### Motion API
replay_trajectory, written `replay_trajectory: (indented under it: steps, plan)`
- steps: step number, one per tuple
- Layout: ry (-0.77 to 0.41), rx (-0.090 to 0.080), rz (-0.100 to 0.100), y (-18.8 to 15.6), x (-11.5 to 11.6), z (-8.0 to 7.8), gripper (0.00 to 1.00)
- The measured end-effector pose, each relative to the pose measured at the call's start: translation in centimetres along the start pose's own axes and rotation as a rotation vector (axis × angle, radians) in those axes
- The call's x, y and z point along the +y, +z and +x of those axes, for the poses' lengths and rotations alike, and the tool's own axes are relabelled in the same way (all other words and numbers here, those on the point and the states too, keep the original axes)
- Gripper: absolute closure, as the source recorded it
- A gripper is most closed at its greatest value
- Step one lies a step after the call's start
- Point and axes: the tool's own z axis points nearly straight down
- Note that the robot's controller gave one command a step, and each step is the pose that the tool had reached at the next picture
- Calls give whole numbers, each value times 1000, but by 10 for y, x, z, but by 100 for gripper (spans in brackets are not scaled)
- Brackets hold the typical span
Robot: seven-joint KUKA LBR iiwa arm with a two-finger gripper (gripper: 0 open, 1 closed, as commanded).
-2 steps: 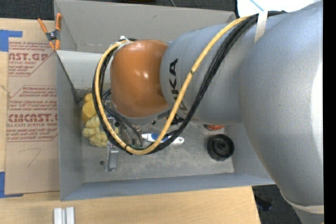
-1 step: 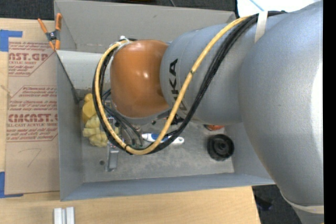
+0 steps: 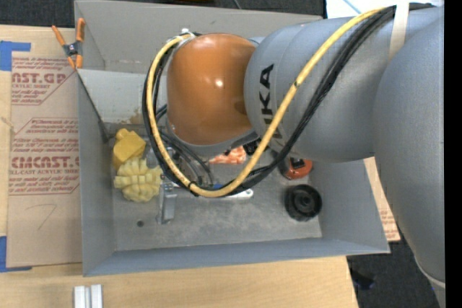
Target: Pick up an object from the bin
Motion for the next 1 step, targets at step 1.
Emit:
replay_trajectory:
  steps: [1]
  plan:
    - [8,5,1,-4,-3,5,0]
